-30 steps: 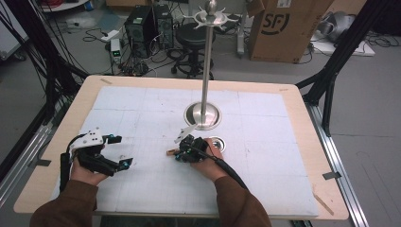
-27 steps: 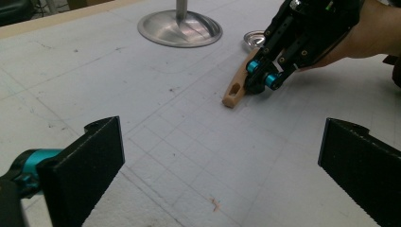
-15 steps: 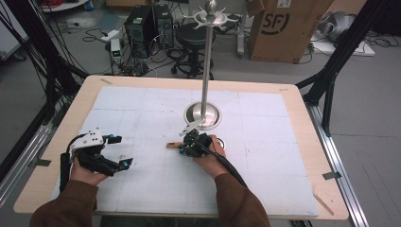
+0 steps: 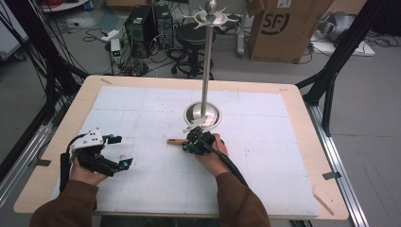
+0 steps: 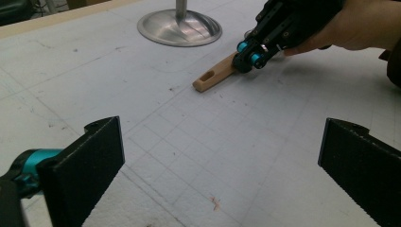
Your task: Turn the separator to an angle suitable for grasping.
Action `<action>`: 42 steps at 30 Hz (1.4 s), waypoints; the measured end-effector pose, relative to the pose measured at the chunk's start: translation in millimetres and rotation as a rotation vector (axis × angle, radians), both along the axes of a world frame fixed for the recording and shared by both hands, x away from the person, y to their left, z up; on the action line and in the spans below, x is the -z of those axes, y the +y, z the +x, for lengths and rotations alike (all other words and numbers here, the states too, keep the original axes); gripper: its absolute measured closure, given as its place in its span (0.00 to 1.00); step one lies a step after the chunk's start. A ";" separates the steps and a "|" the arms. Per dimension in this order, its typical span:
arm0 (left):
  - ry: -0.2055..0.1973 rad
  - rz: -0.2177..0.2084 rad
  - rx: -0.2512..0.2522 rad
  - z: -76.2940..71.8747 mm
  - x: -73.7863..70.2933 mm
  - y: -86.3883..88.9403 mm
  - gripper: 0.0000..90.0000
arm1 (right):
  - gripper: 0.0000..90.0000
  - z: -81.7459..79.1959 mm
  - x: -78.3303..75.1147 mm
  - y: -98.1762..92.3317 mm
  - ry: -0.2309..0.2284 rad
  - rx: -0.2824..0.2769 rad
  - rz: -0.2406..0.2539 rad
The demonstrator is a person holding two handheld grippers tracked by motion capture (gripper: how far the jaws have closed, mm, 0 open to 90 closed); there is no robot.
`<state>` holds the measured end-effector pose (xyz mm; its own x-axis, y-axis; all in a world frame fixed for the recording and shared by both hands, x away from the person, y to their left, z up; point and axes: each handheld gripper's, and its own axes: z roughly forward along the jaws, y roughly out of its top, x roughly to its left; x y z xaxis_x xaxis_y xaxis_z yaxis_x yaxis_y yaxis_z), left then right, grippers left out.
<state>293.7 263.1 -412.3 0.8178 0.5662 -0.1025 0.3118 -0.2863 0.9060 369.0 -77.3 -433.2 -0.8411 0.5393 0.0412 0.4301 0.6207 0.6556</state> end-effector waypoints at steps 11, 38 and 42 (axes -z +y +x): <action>0.001 0.008 0.005 -0.8 0.2 -0.7 0.02 | 0.91 -14.0 -22.0 -8.8 -0.020 -0.038 0.059; 0.001 -0.002 0.013 -1.3 1.0 -0.7 0.02 | 0.51 -64.5 -66.8 -108.4 -0.179 0.076 0.243; -0.003 -0.008 0.021 -1.4 0.7 -0.6 0.02 | 0.47 -70.6 -66.0 -120.0 -0.189 0.093 0.272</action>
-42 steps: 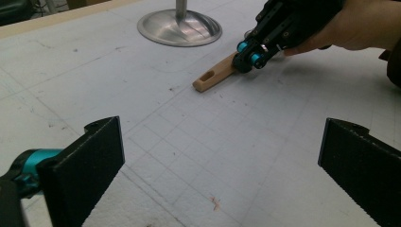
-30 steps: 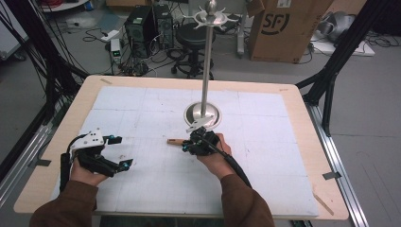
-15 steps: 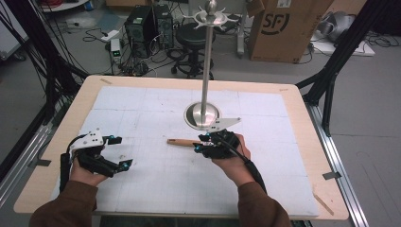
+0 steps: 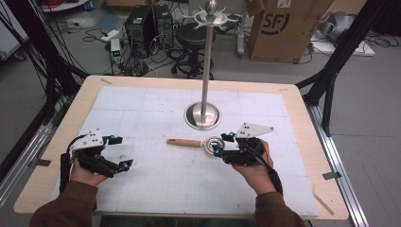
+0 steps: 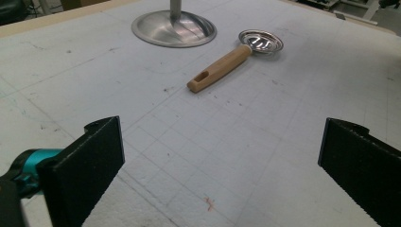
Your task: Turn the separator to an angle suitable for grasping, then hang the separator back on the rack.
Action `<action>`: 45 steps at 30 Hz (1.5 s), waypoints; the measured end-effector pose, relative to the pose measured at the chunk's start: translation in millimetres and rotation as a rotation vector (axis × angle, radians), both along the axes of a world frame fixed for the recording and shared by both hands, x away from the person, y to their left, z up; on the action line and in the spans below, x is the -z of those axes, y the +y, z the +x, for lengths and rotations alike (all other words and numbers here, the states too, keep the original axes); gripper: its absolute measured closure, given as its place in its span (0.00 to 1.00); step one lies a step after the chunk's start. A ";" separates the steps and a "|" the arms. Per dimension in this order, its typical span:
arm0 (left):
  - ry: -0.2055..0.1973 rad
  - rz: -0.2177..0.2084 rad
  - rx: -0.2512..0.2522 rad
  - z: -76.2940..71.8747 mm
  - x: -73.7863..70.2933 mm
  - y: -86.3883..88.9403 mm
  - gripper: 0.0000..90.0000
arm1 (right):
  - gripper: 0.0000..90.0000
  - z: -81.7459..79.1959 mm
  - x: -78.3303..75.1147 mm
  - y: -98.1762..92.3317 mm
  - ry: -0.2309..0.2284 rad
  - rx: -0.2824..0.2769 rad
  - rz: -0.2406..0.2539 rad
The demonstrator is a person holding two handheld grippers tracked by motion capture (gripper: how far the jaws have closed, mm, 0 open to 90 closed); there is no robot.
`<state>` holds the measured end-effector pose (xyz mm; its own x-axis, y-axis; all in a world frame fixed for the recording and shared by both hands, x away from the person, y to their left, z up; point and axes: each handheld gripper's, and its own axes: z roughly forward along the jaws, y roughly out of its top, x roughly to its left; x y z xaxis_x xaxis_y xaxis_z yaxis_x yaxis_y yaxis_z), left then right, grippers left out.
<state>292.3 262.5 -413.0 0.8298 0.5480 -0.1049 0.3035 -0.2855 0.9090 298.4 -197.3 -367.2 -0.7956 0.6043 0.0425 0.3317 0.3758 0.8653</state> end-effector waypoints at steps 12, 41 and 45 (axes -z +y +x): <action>-0.003 -0.010 0.003 2.2 1.4 -0.9 0.02 | 0.39 -15.0 3.9 -23.6 -0.031 0.018 0.062; -0.018 -0.020 0.019 3.0 -2.5 -1.2 0.02 | 0.24 -5.8 14.3 -25.1 -0.010 0.029 0.072; -0.016 -0.028 0.010 3.7 -2.7 -0.4 0.02 | 0.24 -4.5 12.8 -24.7 -0.006 0.030 0.060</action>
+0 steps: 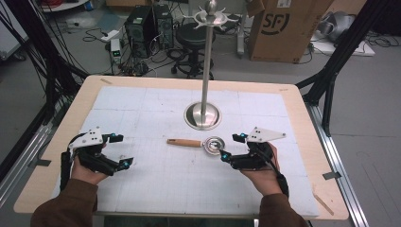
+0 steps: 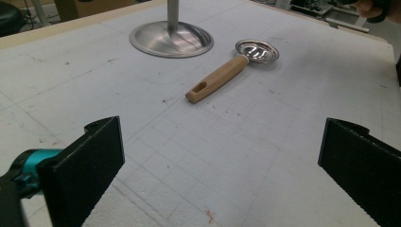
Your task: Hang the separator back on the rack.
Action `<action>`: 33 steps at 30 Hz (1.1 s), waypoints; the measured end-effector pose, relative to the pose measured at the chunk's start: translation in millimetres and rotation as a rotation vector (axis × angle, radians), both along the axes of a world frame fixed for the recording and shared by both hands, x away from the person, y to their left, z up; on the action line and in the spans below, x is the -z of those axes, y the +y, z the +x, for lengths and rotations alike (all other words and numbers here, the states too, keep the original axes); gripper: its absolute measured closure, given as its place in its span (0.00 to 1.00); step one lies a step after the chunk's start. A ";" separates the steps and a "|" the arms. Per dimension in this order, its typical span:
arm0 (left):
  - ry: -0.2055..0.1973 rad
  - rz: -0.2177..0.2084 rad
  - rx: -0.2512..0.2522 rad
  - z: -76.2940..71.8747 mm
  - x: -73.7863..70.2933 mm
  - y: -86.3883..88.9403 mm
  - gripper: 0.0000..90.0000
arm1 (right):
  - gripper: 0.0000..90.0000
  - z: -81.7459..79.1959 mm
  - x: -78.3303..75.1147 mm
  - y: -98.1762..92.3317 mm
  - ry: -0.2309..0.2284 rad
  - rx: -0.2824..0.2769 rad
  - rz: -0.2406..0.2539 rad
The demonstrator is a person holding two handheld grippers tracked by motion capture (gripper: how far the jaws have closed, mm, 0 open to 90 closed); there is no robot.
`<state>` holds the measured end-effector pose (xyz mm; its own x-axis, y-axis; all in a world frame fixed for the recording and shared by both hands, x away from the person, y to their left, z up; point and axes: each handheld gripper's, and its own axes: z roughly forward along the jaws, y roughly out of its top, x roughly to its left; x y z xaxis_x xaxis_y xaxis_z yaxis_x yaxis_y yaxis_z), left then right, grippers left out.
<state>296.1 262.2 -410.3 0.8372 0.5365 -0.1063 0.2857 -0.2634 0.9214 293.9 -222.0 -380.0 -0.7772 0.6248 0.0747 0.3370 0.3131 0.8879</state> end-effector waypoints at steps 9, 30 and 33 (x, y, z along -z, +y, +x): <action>-0.011 0.025 -0.002 -3.9 -2.6 -0.9 0.02 | 0.25 16.3 -0.6 8.8 0.034 -0.021 -0.081; -0.017 0.027 -0.007 -6.6 -4.2 1.1 0.02 | 0.25 71.7 -2.8 67.1 0.126 -0.095 -0.297; -0.020 0.030 -0.008 -6.7 -4.0 0.6 0.02 | 0.25 78.5 -1.7 75.2 0.137 -0.109 -0.326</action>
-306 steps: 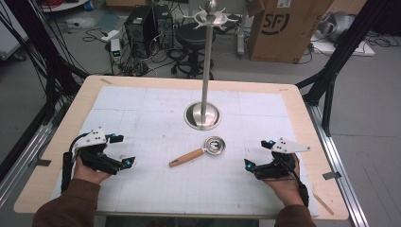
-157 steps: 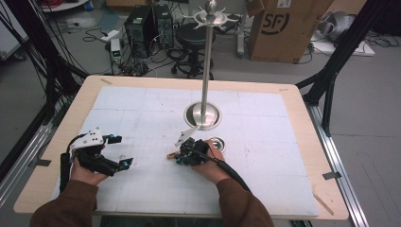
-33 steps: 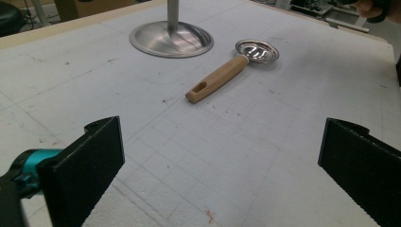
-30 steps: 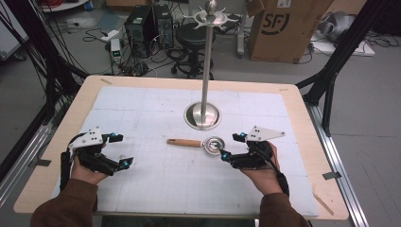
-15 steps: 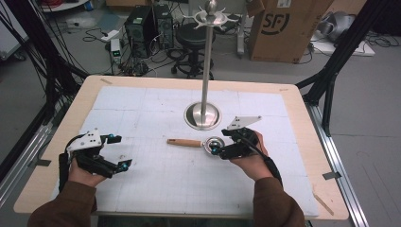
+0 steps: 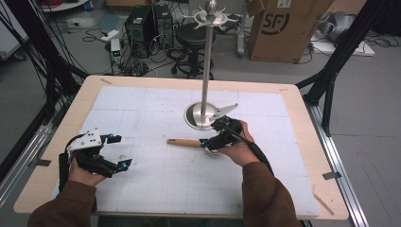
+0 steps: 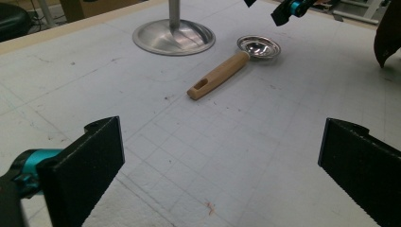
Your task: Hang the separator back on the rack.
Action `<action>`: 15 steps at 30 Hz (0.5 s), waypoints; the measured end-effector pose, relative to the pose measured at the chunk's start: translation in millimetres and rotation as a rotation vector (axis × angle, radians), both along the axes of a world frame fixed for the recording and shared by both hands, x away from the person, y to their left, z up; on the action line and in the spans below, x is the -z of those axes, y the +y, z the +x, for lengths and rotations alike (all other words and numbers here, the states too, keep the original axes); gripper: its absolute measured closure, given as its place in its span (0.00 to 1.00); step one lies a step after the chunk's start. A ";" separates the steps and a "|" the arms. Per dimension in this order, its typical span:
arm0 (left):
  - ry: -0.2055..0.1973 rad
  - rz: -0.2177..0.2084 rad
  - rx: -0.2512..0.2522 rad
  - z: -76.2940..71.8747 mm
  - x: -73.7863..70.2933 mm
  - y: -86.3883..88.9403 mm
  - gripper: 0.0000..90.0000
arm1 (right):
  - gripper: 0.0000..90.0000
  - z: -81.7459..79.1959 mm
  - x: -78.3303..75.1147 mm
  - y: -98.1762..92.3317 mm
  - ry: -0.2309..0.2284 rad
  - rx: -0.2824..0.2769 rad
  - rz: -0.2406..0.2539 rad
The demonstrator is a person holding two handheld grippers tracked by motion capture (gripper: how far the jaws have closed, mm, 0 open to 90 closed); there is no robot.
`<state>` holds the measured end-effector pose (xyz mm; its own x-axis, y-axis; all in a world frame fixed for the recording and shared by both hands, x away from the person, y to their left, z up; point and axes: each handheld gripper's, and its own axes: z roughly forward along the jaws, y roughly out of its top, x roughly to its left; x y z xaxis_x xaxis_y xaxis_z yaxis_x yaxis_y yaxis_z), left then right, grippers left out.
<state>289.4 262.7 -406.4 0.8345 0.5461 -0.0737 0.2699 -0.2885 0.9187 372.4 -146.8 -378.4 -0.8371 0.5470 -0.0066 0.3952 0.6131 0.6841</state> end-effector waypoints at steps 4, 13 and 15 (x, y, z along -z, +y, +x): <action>0.002 0.001 0.003 -0.4 0.0 -0.5 0.02 | 0.25 8.0 4.8 8.5 0.015 -0.004 -0.041; -0.002 0.004 0.002 -0.1 0.0 0.0 0.02 | 0.27 20.5 15.3 27.2 0.045 -0.039 -0.101; 0.000 0.004 0.002 -0.1 0.1 -0.1 0.02 | 0.27 22.6 18.8 31.2 0.053 -0.043 -0.119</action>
<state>289.3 262.6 -406.5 0.8357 0.5446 -0.0712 0.2692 -0.2931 0.9174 395.0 -115.6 -397.1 -0.8604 0.5089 -0.0251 0.4004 0.7058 0.5844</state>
